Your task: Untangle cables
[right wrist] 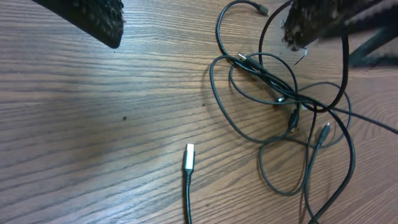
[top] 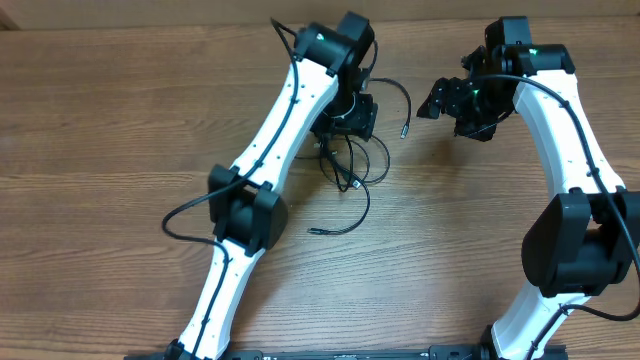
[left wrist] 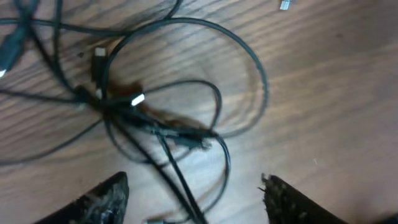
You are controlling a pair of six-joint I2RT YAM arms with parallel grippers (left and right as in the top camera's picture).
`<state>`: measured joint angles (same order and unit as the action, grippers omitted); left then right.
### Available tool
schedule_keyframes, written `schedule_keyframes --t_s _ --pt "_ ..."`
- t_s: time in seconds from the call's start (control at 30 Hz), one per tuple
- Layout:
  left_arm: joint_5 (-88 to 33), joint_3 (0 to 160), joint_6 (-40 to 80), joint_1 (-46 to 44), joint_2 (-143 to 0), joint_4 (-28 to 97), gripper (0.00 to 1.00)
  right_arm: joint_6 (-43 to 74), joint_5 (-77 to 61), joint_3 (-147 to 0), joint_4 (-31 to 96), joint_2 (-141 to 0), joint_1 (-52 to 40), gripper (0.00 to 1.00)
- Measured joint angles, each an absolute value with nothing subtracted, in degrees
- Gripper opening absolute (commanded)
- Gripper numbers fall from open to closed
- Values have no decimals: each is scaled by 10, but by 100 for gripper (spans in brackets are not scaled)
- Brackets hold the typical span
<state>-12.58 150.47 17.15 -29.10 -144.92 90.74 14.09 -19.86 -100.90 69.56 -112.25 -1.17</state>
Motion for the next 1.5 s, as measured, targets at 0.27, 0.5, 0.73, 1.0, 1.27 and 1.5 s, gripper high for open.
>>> schedule_keyframes --t_s 0.27,0.5,0.73,1.0,1.27,1.5 --pt "-126 1505 178 -292 -1489 900 4 124 -223 -1009 699 -1122 -13 82" --pt "-130 1562 163 -279 -1486 906 4 97 -267 -1009 698 -1122 -24 70" --pt "-186 1652 120 -245 -1355 906 4 64 -352 -1013 700 -1122 -66 70" --pt "-216 1685 101 -248 -1215 922 4 74 -372 -1110 679 -1120 -124 74" --pt "-209 1676 101 -237 -1240 928 4 99 -370 -1123 662 -1114 -154 75" --pt "-208 1675 103 -216 -1240 932 4 102 -365 -1123 672 -1098 -126 81"
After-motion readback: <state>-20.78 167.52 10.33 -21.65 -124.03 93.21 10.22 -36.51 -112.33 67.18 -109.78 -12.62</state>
